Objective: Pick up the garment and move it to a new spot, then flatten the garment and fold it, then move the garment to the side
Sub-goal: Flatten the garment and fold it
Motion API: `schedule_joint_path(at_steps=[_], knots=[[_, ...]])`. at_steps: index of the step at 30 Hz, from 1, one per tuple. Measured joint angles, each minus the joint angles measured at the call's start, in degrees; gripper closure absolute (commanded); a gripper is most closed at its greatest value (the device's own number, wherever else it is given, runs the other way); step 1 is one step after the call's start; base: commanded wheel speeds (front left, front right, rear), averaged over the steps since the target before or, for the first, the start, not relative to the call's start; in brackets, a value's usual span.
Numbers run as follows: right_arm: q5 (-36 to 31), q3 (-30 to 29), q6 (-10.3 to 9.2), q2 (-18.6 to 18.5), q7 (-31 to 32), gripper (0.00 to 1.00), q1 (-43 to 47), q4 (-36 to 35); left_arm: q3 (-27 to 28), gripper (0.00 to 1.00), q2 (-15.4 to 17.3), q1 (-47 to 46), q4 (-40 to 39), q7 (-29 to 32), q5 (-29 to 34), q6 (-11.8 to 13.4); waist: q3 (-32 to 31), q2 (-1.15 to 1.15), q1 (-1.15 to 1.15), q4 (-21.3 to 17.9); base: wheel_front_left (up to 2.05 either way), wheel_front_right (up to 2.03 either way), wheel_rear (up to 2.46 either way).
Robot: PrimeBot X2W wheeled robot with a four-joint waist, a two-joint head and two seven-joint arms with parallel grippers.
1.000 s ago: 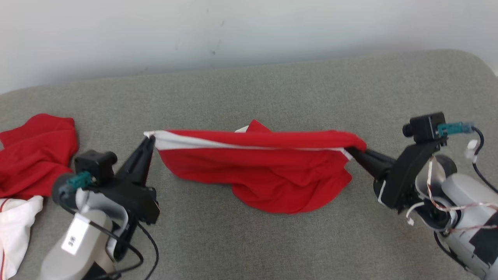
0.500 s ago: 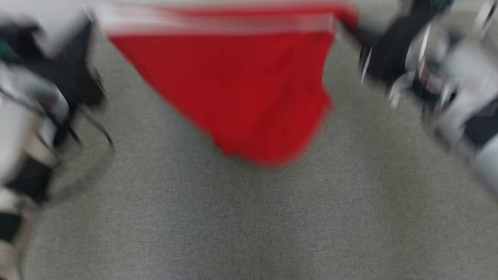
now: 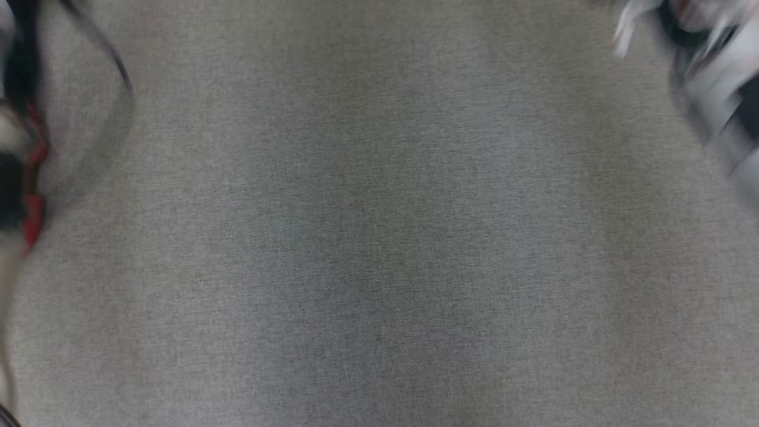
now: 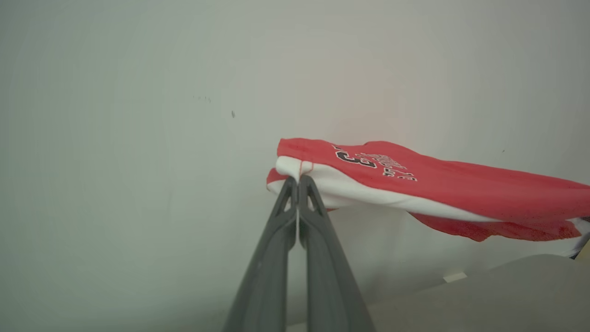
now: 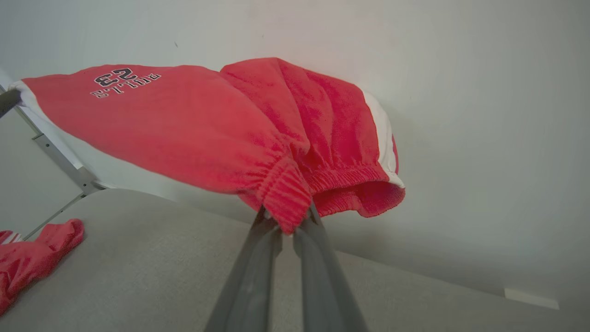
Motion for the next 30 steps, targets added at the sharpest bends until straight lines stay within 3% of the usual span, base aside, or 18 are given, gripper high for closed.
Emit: schedule_joint_path(at_steps=[4, 10, 21, 30], knots=[[2.8, 1.5, 0.43, -1.1, -1.3, 1.0, 12.2, -0.3, -2.7, 1.0, -0.4, 13.8, 2.0, -2.3, -2.8, 0.0, 0.0, 0.0, 0.0, 1.0, 0.0, 0.0, 0.0], [5.6, 6.0, 0.43, -5.6, -3.1, 1.0, 26.4, -5.8, -6.3, 1.0, -1.1, 26.3, 2.2, -3.6, -4.0, -0.5, -2.4, 0.0, -0.01, 0.8, 0.0, 0.0, 0.0], [11.8, 11.9, 0.41, -13.0, -6.1, 1.0, 41.7, -17.3, -10.6, 1.0, -2.3, 39.4, 1.2, -4.6, -5.1, -0.5, -10.3, -0.01, -0.04, -0.1, 0.0, 0.0, 0.0], [12.6, 16.0, 0.42, -19.5, -8.7, 1.0, 53.1, -19.4, -11.8, 1.0, -5.0, 47.9, 0.9, -5.0, -5.4, -0.5, -18.5, -0.01, -0.04, 0.3, 0.0, 0.0, 0.0]])
